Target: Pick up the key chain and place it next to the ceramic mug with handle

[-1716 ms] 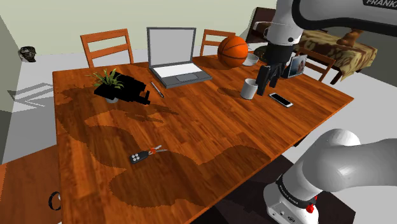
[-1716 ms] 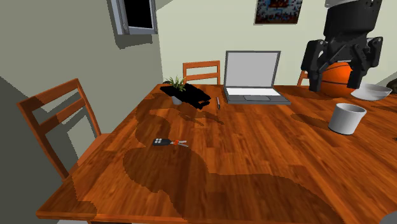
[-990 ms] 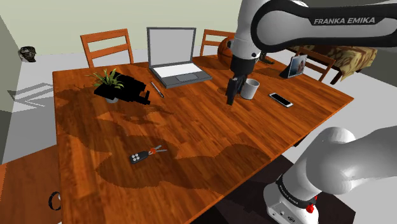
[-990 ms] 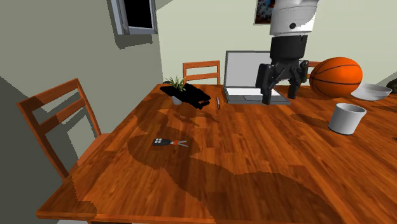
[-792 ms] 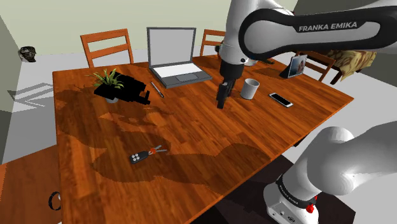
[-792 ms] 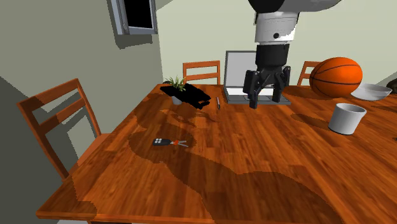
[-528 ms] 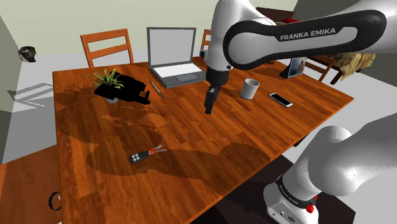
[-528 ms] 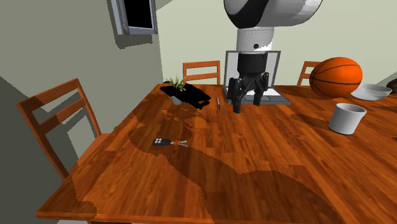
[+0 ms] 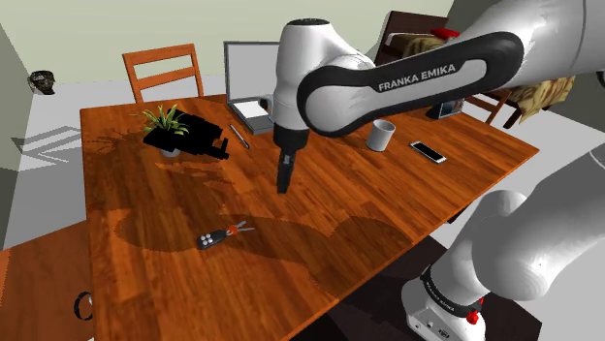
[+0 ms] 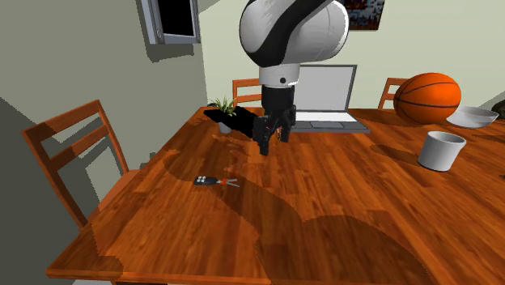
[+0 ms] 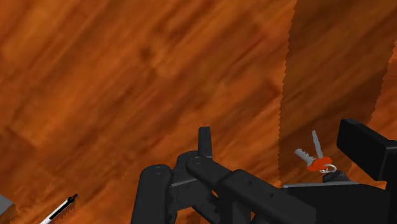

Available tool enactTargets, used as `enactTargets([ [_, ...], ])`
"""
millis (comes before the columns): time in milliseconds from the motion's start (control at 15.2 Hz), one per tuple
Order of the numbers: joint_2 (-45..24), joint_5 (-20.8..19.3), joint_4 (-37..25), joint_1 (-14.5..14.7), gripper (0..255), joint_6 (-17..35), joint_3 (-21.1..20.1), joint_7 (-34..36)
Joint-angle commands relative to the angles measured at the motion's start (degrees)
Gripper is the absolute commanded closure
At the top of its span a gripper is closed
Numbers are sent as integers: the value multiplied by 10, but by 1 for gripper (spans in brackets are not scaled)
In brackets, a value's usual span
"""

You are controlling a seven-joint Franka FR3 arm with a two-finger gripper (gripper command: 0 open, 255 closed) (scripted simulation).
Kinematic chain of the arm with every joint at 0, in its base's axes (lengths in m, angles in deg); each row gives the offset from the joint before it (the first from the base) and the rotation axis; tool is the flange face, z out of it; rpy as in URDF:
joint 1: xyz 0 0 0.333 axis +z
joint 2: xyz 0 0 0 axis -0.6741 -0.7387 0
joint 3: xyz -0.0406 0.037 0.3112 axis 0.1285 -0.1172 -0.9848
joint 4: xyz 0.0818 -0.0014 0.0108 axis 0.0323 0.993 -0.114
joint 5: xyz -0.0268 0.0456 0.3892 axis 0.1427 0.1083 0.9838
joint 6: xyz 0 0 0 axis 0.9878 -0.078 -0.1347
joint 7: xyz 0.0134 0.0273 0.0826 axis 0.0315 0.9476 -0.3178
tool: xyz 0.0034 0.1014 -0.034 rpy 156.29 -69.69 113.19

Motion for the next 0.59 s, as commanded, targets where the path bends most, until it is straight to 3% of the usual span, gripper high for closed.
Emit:
enactTargets([
  [0, -31, -3, -12, 13, 0, 27, -14, -9],
  [528, -141, -36, -68, 56, 0, 104, -61, -43],
])
